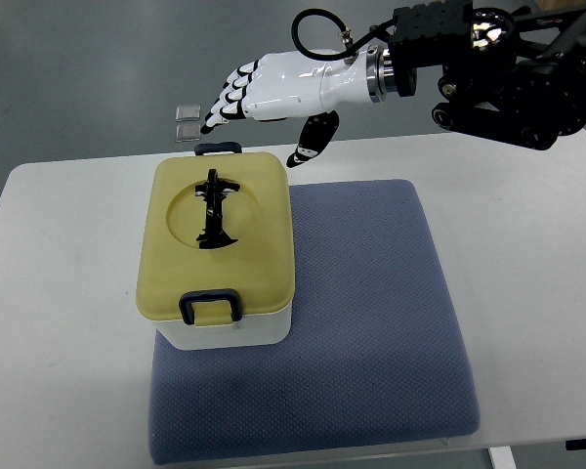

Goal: Open white storage box with right hand
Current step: 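Swing the right hand over the yellow lid toward its black handle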

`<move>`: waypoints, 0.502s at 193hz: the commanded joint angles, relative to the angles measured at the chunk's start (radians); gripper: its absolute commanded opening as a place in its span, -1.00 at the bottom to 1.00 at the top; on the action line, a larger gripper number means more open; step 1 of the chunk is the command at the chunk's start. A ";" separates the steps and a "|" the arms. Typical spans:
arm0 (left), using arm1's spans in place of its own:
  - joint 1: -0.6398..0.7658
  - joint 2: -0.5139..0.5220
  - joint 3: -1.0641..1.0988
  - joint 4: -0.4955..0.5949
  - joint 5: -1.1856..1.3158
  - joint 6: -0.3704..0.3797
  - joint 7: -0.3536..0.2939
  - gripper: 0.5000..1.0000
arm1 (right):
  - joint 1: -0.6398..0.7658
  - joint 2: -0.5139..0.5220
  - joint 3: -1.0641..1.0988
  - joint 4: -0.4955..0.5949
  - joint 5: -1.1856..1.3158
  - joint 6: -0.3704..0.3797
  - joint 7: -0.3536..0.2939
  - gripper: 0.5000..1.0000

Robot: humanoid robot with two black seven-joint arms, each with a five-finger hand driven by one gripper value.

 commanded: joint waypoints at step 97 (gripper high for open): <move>0.000 0.000 0.000 0.002 0.000 -0.001 0.000 1.00 | -0.062 0.052 -0.026 -0.024 0.003 -0.070 0.000 0.55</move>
